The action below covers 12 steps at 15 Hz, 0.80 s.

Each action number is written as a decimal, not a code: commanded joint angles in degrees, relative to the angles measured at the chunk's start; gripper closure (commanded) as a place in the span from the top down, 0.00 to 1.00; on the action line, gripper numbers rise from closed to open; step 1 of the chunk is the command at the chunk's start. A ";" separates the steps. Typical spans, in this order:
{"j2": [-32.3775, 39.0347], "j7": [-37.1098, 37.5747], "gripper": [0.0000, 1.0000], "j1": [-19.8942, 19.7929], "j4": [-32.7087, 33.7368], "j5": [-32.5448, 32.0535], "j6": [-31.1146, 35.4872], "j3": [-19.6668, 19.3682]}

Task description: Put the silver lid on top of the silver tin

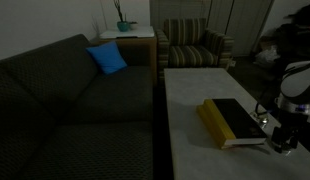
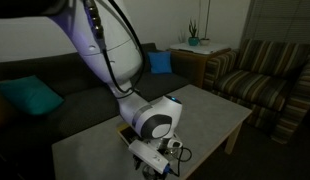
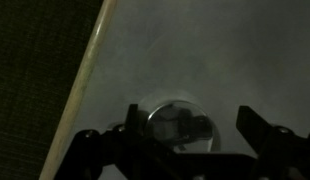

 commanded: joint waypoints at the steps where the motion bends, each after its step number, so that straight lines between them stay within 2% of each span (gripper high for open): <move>1: 0.29 -0.74 1.00 -0.74 0.25 1.45 1.09 -0.10; 8: 0.03 -1.89 1.00 -1.92 -0.56 1.23 4.40 0.14; 12: 0.03 -6.93 1.00 -3.99 -0.51 0.97 4.33 2.32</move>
